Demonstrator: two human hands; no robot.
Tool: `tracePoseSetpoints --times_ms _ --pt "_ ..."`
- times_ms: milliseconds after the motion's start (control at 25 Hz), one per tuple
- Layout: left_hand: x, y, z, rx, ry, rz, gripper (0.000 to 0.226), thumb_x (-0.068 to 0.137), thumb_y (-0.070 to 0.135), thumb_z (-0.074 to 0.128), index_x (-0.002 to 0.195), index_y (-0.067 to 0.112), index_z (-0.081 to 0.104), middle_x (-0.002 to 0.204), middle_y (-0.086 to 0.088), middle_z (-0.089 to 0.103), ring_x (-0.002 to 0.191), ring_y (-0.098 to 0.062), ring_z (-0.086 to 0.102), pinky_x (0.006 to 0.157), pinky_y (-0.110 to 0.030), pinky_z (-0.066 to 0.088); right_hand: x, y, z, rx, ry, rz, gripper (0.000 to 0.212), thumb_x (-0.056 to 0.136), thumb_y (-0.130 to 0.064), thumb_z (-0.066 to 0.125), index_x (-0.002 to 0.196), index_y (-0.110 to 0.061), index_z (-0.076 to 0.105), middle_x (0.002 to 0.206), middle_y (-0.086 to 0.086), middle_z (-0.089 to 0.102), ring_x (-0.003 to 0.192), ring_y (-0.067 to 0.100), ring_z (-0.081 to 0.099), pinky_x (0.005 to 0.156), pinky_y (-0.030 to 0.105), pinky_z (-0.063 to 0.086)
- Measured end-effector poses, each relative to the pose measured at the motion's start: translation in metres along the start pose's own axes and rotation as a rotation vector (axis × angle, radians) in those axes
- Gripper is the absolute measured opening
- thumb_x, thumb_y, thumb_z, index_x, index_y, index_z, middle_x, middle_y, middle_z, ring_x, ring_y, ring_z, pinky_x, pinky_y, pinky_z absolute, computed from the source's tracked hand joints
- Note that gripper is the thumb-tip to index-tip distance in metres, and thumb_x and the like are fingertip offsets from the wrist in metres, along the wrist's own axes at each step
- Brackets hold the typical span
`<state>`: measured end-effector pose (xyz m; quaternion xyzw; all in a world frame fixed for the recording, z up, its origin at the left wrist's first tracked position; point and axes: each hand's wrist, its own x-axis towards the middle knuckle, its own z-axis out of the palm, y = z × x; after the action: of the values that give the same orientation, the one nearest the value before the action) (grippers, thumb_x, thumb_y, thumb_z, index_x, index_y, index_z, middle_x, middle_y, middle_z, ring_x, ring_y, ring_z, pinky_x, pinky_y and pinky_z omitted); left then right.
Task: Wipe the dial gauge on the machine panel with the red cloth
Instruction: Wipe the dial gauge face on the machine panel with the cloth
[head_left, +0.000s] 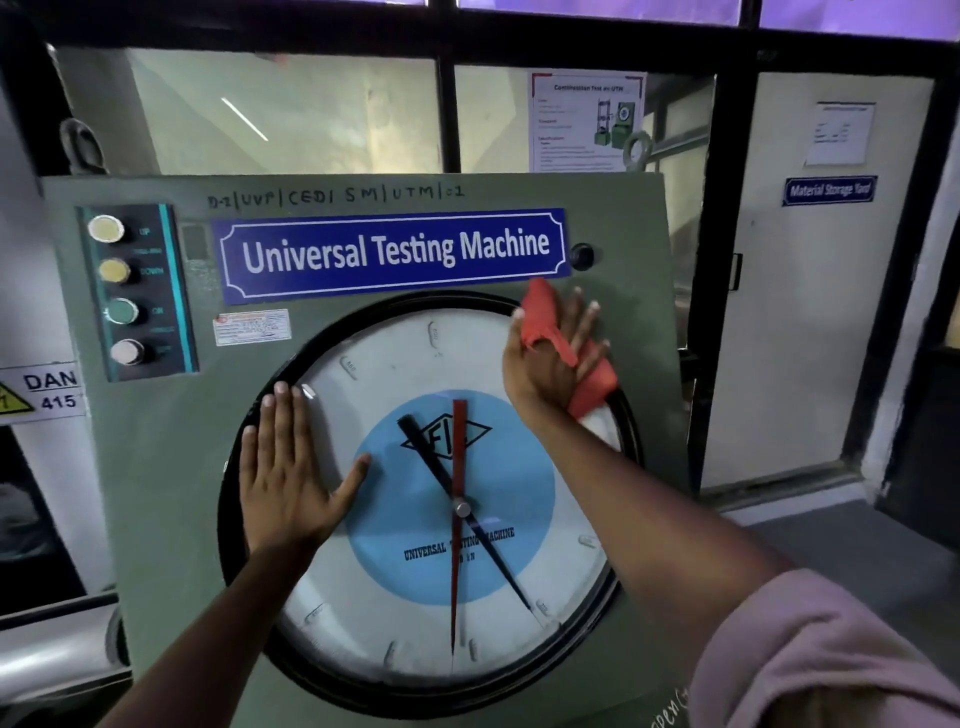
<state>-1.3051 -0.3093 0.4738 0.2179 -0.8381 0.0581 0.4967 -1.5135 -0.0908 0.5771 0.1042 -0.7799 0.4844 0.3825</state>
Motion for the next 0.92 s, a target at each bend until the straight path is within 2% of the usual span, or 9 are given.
tracePoseSetpoints --times_ms 120,280,360,440,520,640,680,760,920 --pt "0.002 -0.001 0.001 0.011 0.004 0.006 0.111 0.093 0.081 0.036 0.173 0.013 0.000 0.182 -0.003 -0.005 0.169 -0.018 -0.002 0.137 -0.037 -0.003 0.002 -0.050 0.018 -0.075 -0.106 -0.290 0.075 0.103 -0.065 0.031 0.165 -0.024 0.037 0.180 -0.001 0.015 0.167 0.027 -0.005 0.130 0.063 -0.010" --pt "0.001 -0.002 0.000 0.021 0.021 -0.003 0.109 0.094 0.079 0.038 0.173 0.010 0.008 0.182 -0.005 0.003 0.169 -0.018 0.003 0.137 -0.039 0.003 -0.027 -0.097 0.034 -0.030 -0.119 -0.600 0.070 0.105 -0.060 0.047 0.160 -0.017 0.045 0.177 0.002 0.023 0.166 0.030 0.007 0.131 0.060 -0.006" --pt "0.001 -0.003 0.000 0.011 0.027 -0.007 0.107 0.095 0.078 0.038 0.172 0.010 0.011 0.182 -0.006 0.006 0.168 -0.019 0.009 0.137 -0.039 0.005 -0.044 -0.116 0.041 -0.077 -0.174 -0.724 0.068 0.104 -0.058 0.052 0.159 -0.018 0.047 0.175 0.004 0.031 0.166 0.031 0.010 0.131 0.059 -0.006" --pt "-0.001 -0.003 0.000 0.002 0.028 -0.014 0.105 0.095 0.077 0.038 0.172 0.009 0.015 0.181 -0.006 0.009 0.168 -0.021 0.012 0.137 -0.040 0.007 -0.065 -0.133 0.048 -0.123 -0.245 -0.828 0.071 0.103 -0.059 0.052 0.161 -0.019 0.044 0.175 0.003 0.031 0.166 0.029 0.009 0.131 0.061 -0.006" --pt "-0.003 -0.001 0.001 -0.002 0.027 -0.036 0.104 0.095 0.075 0.038 0.171 0.008 0.017 0.181 -0.006 0.010 0.167 -0.021 0.014 0.136 -0.041 0.008 -0.082 -0.142 0.055 -0.124 -0.291 -0.941 0.071 0.101 -0.058 0.056 0.158 -0.018 0.050 0.173 0.003 0.035 0.166 0.028 0.012 0.131 0.062 -0.005" --pt "-0.008 -0.001 0.001 -0.001 0.017 -0.045 0.105 0.096 0.076 0.037 0.173 0.010 0.010 0.181 -0.005 0.007 0.169 -0.019 0.006 0.137 -0.039 0.001 -0.077 -0.140 0.052 -0.089 -0.289 -1.101 0.063 0.100 -0.053 0.062 0.152 -0.018 0.059 0.168 0.005 0.045 0.163 0.026 0.025 0.131 0.064 0.005" --pt "-0.007 -0.002 0.001 0.004 0.013 -0.045 0.105 0.096 0.077 0.036 0.173 0.012 0.004 0.181 -0.005 0.004 0.169 -0.017 0.000 0.137 -0.038 -0.002 -0.066 -0.134 0.049 -0.073 -0.254 -1.117 0.062 0.100 -0.052 0.064 0.151 -0.018 0.060 0.167 0.006 0.047 0.161 0.027 0.030 0.130 0.065 0.011" --pt "-0.006 -0.003 -0.001 0.010 -0.008 -0.035 0.105 0.097 0.077 0.034 0.173 0.016 -0.005 0.181 -0.004 0.000 0.168 -0.015 -0.007 0.136 -0.037 -0.006 -0.042 -0.116 0.041 -0.049 -0.169 -1.009 0.064 0.102 -0.052 0.063 0.156 -0.020 0.054 0.168 0.007 0.044 0.160 0.029 0.033 0.129 0.065 0.016" --pt "-0.005 -0.002 -0.004 0.026 -0.081 0.041 0.101 0.099 0.075 0.031 0.172 0.017 -0.008 0.181 -0.006 -0.005 0.168 -0.019 -0.004 0.136 -0.039 -0.008 -0.005 -0.055 0.018 -0.165 -0.149 -0.749 0.072 0.107 -0.063 0.034 0.170 -0.031 0.020 0.180 -0.001 0.014 0.167 0.020 0.005 0.133 0.059 0.001"
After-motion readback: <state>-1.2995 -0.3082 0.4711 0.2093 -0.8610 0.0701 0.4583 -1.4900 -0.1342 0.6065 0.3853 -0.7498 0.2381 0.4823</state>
